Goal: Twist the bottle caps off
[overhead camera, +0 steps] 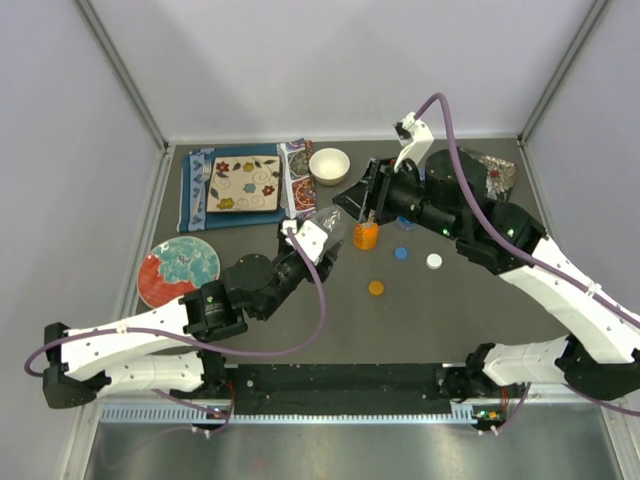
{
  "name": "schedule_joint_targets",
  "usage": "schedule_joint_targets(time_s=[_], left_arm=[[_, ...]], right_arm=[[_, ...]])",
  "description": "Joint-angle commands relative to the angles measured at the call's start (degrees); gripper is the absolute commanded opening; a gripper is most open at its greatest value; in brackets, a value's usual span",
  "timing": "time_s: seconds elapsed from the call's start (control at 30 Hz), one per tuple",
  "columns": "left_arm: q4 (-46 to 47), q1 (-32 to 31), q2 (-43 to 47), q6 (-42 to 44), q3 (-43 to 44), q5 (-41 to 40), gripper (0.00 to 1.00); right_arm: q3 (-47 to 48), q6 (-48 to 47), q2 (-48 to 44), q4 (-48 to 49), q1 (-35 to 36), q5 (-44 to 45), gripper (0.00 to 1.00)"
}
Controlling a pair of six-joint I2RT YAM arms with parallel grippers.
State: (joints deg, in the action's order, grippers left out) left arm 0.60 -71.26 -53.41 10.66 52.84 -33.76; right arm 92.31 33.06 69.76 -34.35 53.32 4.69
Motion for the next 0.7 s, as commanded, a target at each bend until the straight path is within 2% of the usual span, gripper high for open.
schedule_joint_targets(time_s=[0.0, 0.07, 0.17, 0.2, 0.3, 0.4, 0.5, 0.53, 0.6, 0.63, 0.67], left_arm=[[4.2, -0.3, 1.1, 0.5, -0.8, -0.7, 0.31], [4.2, -0.3, 1.2, 0.3, -1.1, -0.7, 0.31], [4.2, -0.2, 1.5, 0.2, -1.4, -0.2, 0.31], [4.5, -0.2, 2.1, 0.0, -1.7, 0.8, 0.31], [6.7, -0.2, 4.6, -0.5, -3.6, 4.6, 0.32], [8.1, -0.1, 8.0, -2.6, -5.1, 8.0, 0.33], [5.3, 1.0, 11.0, -4.9, -4.6, 20.0, 0.34], [4.3, 1.5, 11.3, -6.1, -3.9, 26.5, 0.34], [2.4, 2.9, 11.8, -9.1, -1.7, 32.2, 0.34], [0.7, 4.5, 11.8, -10.1, 0.0, 40.1, 0.34], [0.2, 5.3, 11.6, -12.8, 0.9, 43.4, 0.34]], right_arm=[[0.1, -0.4, -0.3, 1.3, -0.2, -0.1, 0.47], [-0.3, -0.3, -0.6, 1.6, -0.2, 0.1, 0.44], [-1.5, -0.8, -1.3, 2.7, -0.2, 0.8, 0.28], [-1.7, -1.0, -1.5, 3.7, -0.2, 0.6, 0.17], [-2.6, -2.2, -2.0, 5.0, -0.2, -0.8, 0.0], [-3.3, -5.5, -3.0, 6.7, -0.3, -6.9, 0.0], [-3.4, -10.7, -4.3, 7.6, -0.3, -14.2, 0.0], [-3.1, -14.0, -4.6, 7.6, -0.2, -16.0, 0.0], [-2.9, -16.4, -6.1, 7.5, -0.2, -20.1, 0.0], [-2.8, -19.3, -6.6, 7.5, -0.3, -21.9, 0.0], [-2.8, -20.6, -7.5, 7.4, -0.3, -24.4, 0.0]])
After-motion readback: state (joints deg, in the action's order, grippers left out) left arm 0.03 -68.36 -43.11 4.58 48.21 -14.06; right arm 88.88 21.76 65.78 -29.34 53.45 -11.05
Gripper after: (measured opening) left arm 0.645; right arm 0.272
